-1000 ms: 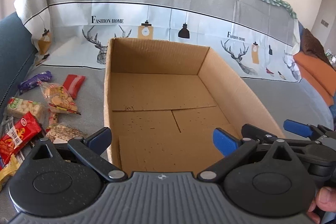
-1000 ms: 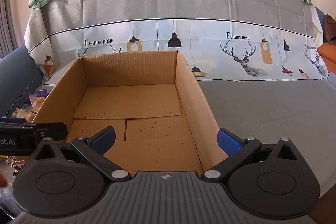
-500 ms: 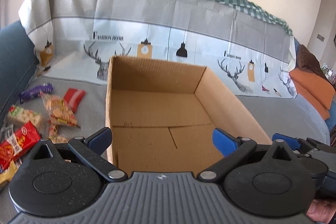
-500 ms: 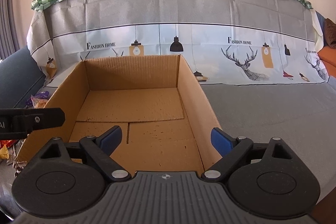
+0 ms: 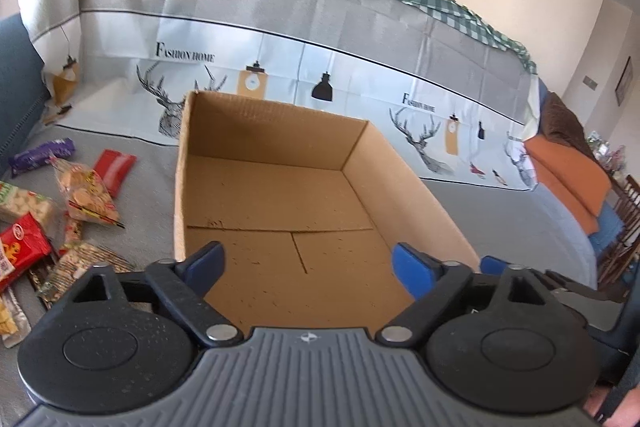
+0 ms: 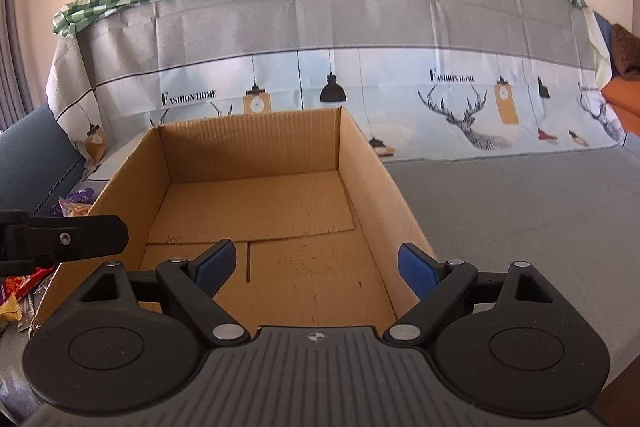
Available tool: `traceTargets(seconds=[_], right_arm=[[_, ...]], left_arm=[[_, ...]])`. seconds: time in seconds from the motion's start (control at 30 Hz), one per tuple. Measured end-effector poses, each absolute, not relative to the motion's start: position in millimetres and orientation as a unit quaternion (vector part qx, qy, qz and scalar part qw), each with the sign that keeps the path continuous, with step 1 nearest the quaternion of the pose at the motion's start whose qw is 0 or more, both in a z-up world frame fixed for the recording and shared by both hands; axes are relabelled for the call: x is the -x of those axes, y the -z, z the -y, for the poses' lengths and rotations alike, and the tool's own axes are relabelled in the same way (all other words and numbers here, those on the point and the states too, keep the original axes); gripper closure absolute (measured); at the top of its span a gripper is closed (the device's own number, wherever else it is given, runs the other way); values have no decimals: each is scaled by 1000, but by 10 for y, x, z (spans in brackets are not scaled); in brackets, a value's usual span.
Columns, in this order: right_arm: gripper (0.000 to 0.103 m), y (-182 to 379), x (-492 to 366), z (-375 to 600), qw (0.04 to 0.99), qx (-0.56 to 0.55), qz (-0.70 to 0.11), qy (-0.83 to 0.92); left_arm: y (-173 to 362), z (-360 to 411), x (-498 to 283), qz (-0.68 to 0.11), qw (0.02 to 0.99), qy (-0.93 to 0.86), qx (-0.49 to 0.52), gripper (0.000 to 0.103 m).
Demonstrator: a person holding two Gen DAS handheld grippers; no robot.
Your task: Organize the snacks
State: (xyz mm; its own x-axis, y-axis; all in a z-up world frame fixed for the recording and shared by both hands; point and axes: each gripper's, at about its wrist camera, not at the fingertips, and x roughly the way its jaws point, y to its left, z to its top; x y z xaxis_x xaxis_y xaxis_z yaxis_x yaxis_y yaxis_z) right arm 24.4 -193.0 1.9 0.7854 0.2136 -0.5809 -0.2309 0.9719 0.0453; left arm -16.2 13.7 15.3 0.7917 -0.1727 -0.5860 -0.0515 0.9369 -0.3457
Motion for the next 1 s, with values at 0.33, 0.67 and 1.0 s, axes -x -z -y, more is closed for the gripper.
traceTargets(seconds=[0.33,0.67,1.0], right_arm=[[52,-51,-287,1880,939,1,-320,-126],[55,-183,-190,1465,926,-38,-324,-192],[55,-246,27,689,907,-34,-312,-282]], left_arm=[[-241,-337,192,-348,921,87,152,76],[-291,-1281,437,-429,890,139,74,76],[343,-2105,775,-471,878,-26,87,76]])
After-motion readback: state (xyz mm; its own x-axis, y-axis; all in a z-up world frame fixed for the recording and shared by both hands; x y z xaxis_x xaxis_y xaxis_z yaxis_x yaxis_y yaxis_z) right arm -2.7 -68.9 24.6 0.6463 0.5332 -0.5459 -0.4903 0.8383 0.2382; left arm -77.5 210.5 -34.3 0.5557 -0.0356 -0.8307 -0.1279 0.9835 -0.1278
